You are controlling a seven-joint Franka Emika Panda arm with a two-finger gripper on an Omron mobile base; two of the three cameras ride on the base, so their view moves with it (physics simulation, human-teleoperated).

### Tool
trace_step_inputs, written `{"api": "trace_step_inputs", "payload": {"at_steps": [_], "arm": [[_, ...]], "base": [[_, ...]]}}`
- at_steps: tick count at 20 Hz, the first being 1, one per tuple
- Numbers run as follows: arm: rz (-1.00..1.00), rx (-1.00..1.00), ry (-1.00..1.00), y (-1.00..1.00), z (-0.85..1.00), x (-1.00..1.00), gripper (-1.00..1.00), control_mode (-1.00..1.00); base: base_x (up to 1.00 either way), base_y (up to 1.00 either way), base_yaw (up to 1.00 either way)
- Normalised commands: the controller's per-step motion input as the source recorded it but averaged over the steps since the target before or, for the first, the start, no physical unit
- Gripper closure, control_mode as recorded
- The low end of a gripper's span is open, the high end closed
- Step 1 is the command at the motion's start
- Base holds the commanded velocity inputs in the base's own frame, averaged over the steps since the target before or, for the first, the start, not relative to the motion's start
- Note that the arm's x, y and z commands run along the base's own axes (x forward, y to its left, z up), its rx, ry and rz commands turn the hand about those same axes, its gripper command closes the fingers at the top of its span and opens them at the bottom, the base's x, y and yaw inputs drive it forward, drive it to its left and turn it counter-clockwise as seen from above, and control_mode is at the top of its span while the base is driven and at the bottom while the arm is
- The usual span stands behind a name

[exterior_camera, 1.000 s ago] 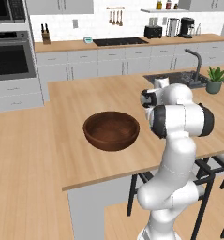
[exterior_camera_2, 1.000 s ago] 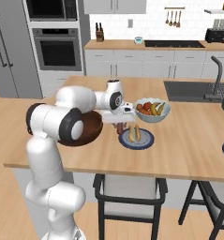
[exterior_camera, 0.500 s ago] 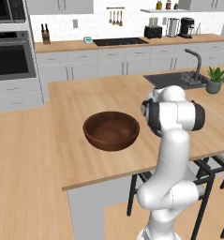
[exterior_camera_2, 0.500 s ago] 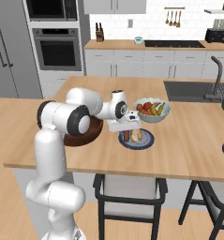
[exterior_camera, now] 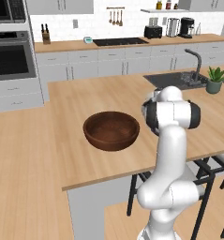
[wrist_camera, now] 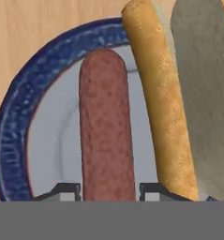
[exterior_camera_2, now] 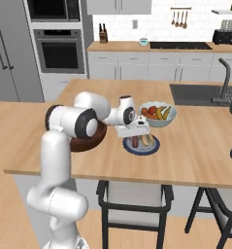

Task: Place one bun and one sausage from the bowl on each plate.

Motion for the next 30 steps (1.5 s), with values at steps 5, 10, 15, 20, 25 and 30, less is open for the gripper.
{"api": "trace_step_inputs", "payload": {"at_steps": [5, 10, 15, 20, 25, 30], "arm": [[-0.02, 0.09, -0.14, -0.16, 0.44, 0.0, -1.0, -1.0], [-0.07, 0.12, -0.54, 0.0, 0.77, -0.46, -1.0, -1.0], [-0.08, 0.06, -0.74, -0.01, 1.0, -0.99, -1.0, -1.0], [-0.09, 0.01, -0.7, -0.02, 1.0, -1.0, -1.0, -1.0], [-0.09, 0.0, -0.59, 0.2, 1.0, -0.88, -1.0, -1.0], [-0.1, -0.01, -0.48, 0.57, 1.0, -0.79, -1.0, -1.0]], "base": [[0.0, 0.0, 0.0], [0.0, 0.0, 0.0], [0.0, 0.0, 0.0], [0.0, 0.0, 0.0], [0.0, 0.0, 0.0], [0.0, 0.0, 0.0]]}}
